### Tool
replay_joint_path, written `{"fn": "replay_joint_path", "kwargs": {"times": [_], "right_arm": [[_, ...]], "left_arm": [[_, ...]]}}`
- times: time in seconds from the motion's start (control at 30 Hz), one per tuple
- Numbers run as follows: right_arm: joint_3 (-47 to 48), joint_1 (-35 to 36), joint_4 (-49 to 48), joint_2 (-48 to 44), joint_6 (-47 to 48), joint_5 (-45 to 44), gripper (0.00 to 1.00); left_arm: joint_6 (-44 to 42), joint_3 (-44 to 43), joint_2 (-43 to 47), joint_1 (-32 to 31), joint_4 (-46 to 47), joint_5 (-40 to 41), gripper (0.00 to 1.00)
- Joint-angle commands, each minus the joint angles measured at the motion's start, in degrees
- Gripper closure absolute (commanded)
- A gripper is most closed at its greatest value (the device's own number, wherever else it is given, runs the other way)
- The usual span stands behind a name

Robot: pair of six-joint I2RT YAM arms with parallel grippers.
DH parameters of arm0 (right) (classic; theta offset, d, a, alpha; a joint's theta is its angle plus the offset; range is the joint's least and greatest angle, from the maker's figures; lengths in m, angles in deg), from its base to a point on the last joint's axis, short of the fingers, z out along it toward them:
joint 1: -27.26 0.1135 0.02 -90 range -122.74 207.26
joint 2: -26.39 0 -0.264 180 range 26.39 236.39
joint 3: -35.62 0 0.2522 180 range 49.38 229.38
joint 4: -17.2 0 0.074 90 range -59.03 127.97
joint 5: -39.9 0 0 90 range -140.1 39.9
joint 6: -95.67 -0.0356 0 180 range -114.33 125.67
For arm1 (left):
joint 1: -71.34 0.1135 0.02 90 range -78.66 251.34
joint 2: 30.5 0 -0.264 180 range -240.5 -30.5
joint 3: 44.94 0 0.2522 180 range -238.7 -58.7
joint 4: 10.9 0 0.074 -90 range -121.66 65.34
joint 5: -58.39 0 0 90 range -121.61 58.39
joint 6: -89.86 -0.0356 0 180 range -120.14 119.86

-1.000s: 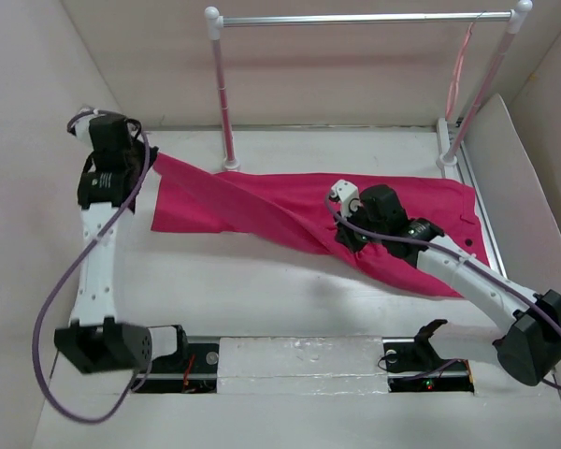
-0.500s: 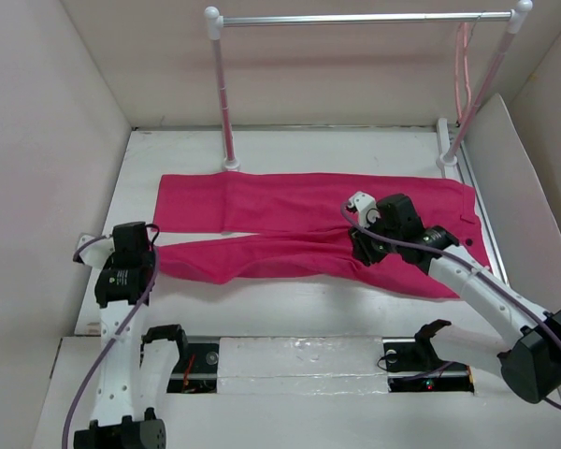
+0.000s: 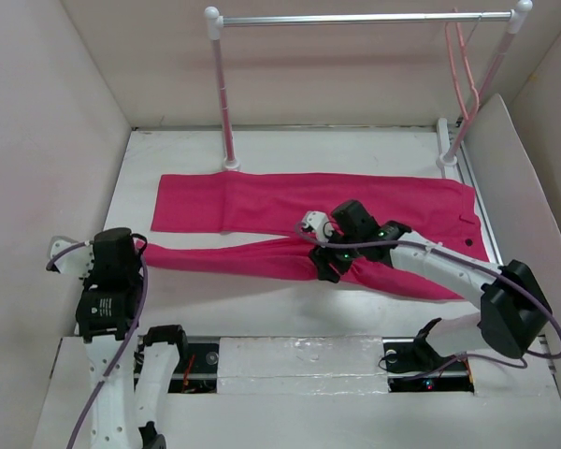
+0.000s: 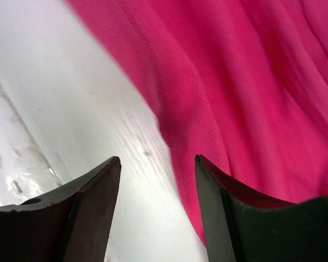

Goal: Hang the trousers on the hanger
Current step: Flatten out the trousers on the hanger.

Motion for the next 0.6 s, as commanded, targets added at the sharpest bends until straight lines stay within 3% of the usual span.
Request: {"fn": "replay_joint_path", "kwargs": {"times": [0.0,0.07,0.13,0.17,0.2,0.27,0.33,0.37,0.47,0.57], "right_arm": [[3.9,3.5,-4.7,1.0,1.5,-0.5,0.38],[3.1,3.5,-5.9,2.8,1.5,-1.6,0.38],[2.6,3.5,-6.3,4.4,1.4,-3.2,0.40],[2.1,3.5,-6.9,5.8,1.6,-2.5,0.41],[1.9,3.5,-7.3,6.4,1.7,-2.1,0.43],[1.3,4.1,-7.6,7.8,1.4,-3.1,0.44],[0.5,4.1,-9.1,8.2,0.6,-4.3,0.48],[-0.1,4.1,-9.4,8.2,0.1,-6.0,0.64],[-0.4,4.1,-8.9,7.5,-0.6,-6.8,0.90],[-1.0,4.6,-6.3,5.2,-1.1,-6.4,1.00]], "left_arm": [[0.0,-0.4,2.4,-0.1,-3.8,1.1,0.71],[0.2,-0.6,4.5,-0.6,-4.3,1.0,0.59],[-0.8,-1.3,5.3,-0.6,-3.4,1.2,0.60],[-0.9,-1.9,5.0,-0.6,-3.0,1.5,0.69],[-1.5,-2.5,3.9,-0.6,-1.6,1.5,0.69],[-7.2,-2.3,2.0,-0.6,2.1,-2.2,0.60],[-8.5,0.2,-1.7,-0.6,5.7,-5.8,0.57],[-9.4,2.9,-2.6,-0.6,6.9,-7.9,0.54],[-11.2,7.2,-8.9,-0.6,12.2,-14.9,0.49],[-12.0,9.3,-16.5,-0.6,15.4,-19.2,0.45]]}}
